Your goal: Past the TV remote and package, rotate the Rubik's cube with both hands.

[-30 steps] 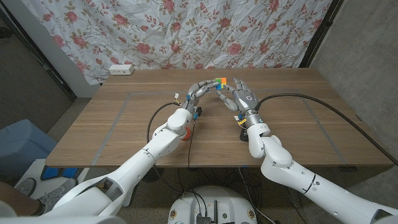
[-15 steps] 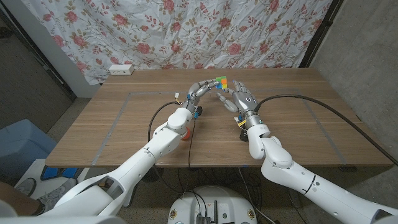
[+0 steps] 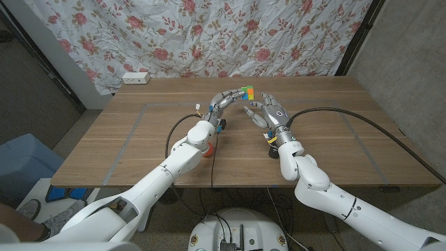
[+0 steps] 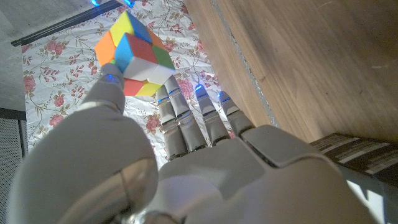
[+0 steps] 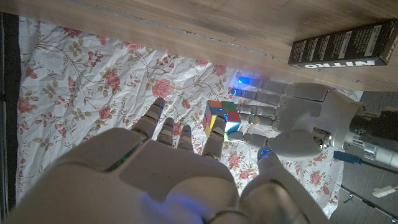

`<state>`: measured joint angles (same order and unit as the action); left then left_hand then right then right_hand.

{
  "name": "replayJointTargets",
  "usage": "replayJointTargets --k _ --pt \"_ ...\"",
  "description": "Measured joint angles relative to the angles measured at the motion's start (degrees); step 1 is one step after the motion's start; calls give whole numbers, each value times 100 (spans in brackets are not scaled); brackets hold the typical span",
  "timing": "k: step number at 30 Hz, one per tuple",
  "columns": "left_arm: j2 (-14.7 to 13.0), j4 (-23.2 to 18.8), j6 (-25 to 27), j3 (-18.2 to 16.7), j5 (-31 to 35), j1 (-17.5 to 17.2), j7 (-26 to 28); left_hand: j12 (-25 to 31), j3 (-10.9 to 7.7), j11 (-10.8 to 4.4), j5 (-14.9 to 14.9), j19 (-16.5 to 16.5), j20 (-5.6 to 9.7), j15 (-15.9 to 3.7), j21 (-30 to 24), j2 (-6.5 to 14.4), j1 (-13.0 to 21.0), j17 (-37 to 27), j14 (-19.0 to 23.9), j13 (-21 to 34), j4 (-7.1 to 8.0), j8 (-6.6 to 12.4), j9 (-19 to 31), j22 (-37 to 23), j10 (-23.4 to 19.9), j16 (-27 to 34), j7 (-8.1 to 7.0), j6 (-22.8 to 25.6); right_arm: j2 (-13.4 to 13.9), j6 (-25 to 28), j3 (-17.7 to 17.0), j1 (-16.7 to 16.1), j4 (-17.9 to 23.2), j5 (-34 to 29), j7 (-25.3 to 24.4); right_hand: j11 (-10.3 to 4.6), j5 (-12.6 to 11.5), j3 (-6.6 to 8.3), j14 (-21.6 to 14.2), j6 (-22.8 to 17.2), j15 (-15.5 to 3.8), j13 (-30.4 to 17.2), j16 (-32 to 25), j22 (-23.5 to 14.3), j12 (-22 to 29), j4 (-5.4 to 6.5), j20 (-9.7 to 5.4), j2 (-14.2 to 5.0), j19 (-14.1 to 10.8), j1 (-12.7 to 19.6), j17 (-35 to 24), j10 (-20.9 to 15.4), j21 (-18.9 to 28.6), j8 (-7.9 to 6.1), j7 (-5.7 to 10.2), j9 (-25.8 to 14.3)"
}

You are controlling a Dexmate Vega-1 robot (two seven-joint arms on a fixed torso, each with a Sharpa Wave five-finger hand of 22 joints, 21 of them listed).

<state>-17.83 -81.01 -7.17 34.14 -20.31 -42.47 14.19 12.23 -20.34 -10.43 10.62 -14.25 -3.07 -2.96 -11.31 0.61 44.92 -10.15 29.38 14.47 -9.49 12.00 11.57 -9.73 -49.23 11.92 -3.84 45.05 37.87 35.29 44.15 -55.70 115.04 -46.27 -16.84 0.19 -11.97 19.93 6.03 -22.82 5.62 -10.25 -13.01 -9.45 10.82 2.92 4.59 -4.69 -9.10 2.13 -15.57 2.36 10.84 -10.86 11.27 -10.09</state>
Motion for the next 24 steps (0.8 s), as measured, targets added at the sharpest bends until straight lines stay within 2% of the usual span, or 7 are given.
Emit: replayJointTargets --k 9,13,22,24 --pt "-25 0 42 -4 -5 23 1 -2 0 0 7 0 0 0 0 6 -8 0 0 6 0 -7 0 0 0 0 0 0 36 6 -11 -27 6 62 59 4 0 0 0 0 0 0 0 0 5 0 0 0 0 0 0 -6 0 0 0 0" --pt "-44 0 42 -4 -5 43 1 -2 0 0 20 0 0 0 0 -1 -15 0 0 5 -1 13 1 0 0 0 0 0 36 -50 -11 -27 6 155 -17 -24 0 24 -83 -41 -40 0 -46 0 43 -24 -40 0 -41 0 0 -129 0 0 41 0" --pt "-147 -4 167 62 167 141 -46 -3 1 -2 20 0 0 0 0 0 -13 0 0 -14 -1 13 0 0 2 0 0 0 -1 -300 -258 -143 -91 530 -288 2 0 0 -146 -40 -58 0 -78 0 66 -48 -50 0 -94 0 1 -211 0 1 41 1" --pt "-172 -7 184 80 201 166 -57 -3 2 -12 20 0 0 0 0 1 -13 0 0 -14 -2 13 0 0 12 0 0 0 -7 -351 -295 -154 -101 626 -339 -30 0 0 -155 -40 -49 0 -78 0 66 -48 -50 0 -94 0 1 -258 0 1 41 1"
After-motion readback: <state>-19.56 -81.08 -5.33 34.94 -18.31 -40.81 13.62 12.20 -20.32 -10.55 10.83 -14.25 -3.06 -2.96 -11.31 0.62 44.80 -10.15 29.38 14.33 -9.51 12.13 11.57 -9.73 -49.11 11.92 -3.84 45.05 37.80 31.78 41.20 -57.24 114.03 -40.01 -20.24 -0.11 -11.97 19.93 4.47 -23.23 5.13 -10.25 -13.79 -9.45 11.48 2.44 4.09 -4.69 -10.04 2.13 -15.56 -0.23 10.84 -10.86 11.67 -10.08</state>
